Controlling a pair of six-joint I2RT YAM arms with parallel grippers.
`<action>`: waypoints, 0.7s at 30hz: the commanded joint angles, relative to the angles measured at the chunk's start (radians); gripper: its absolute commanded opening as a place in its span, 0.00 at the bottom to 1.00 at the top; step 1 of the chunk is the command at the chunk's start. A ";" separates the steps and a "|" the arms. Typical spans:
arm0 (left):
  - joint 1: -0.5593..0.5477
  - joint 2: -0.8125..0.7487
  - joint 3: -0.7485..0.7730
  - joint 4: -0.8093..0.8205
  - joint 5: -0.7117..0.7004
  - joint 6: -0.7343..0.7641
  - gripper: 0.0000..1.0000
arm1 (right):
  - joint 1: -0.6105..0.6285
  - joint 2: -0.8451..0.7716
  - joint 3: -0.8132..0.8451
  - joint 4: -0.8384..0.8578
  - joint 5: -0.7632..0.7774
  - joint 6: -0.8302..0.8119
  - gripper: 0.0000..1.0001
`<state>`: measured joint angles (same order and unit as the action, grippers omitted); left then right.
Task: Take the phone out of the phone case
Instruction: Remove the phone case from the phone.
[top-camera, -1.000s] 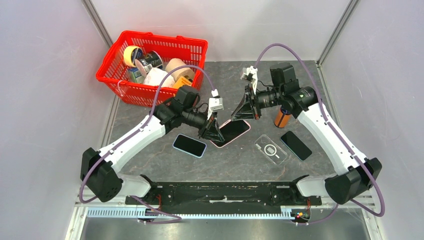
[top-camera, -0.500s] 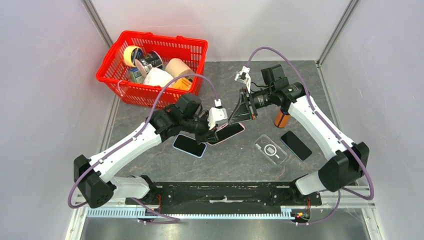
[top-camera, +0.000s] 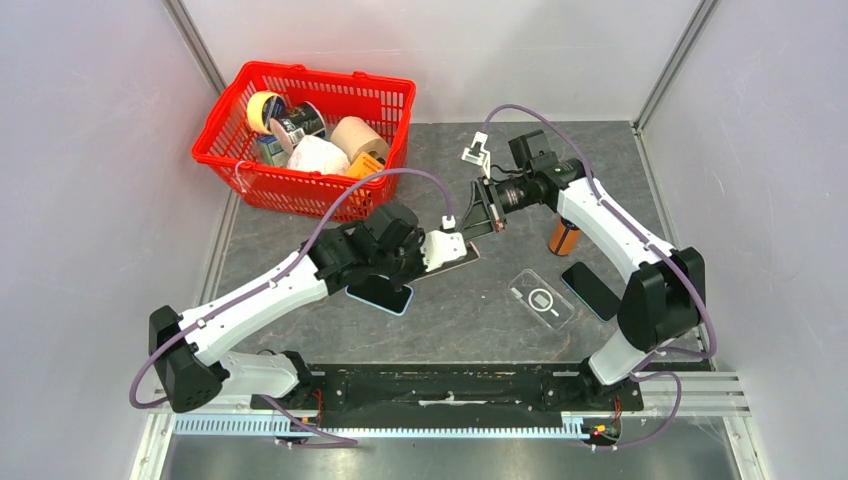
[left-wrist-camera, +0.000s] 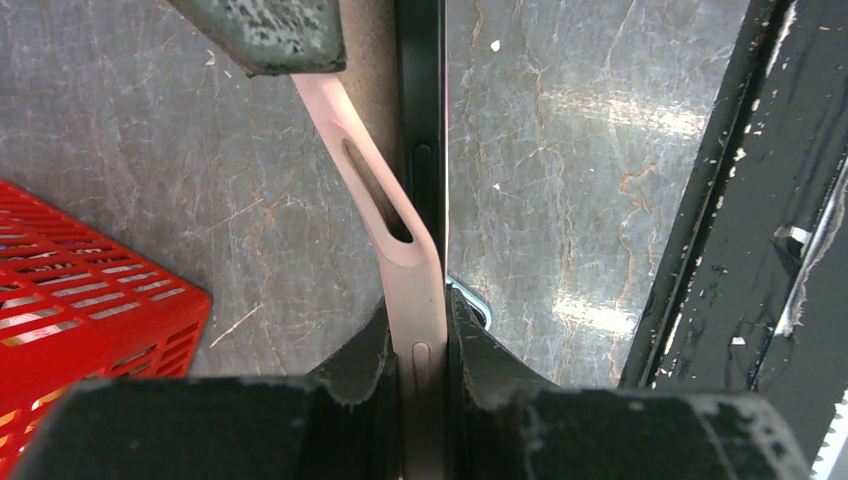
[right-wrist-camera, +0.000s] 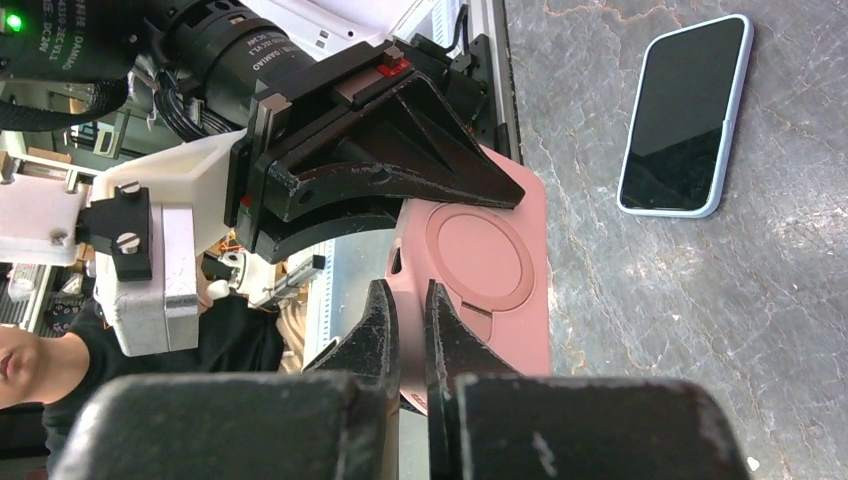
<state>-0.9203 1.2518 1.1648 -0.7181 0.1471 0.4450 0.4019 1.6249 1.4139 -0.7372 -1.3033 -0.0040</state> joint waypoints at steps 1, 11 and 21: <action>-0.076 -0.018 0.031 0.112 0.052 0.112 0.02 | 0.000 0.042 0.016 0.113 0.143 0.049 0.00; -0.081 -0.049 -0.022 0.124 0.016 0.133 0.02 | -0.038 0.048 0.073 0.040 0.263 0.022 0.41; -0.030 -0.089 -0.076 0.123 0.079 0.102 0.02 | -0.043 -0.235 0.050 -0.082 0.451 -0.195 0.66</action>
<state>-0.9867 1.2114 1.0920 -0.6777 0.1482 0.5259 0.3573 1.5574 1.4445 -0.7830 -0.9607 -0.0853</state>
